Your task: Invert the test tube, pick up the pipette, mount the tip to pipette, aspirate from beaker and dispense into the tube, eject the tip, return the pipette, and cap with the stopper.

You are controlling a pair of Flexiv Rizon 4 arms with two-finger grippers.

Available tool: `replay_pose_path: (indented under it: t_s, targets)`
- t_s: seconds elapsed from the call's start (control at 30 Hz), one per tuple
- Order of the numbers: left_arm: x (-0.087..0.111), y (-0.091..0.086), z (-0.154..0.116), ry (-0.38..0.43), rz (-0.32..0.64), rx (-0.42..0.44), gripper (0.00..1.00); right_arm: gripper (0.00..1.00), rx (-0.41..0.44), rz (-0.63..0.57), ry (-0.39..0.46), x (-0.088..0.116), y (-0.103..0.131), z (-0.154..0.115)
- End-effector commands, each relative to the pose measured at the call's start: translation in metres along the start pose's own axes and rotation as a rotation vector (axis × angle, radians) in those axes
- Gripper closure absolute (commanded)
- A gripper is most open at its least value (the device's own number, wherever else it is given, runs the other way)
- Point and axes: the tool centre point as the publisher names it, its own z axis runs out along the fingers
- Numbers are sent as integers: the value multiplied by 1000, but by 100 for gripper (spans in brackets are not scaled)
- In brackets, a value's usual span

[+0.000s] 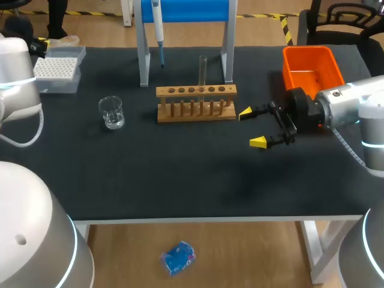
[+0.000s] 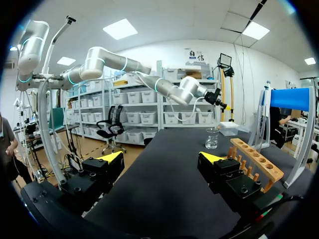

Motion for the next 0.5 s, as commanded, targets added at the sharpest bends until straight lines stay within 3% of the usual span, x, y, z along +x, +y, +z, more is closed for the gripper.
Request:
replay_pose_path:
  t_s: [0.03, 0.23, 0.47, 0.5]
  targets:
    - [16, -15, -43, 69, 14, 10, 100, 0, 1, -1, -1, 0, 0, 0]
    - [59, -33, -87, 236, 63, 15, 100, 0, 1, -1, -1, 0, 0, 0]
    - [134, -53, -144, 430, 60, -32, 100, 0, 1, -1, -1, 0, 0, 0]
    - [147, -56, -153, 472, 22, -58, 100, 0, 1, -1, -1, 0, 0, 0]
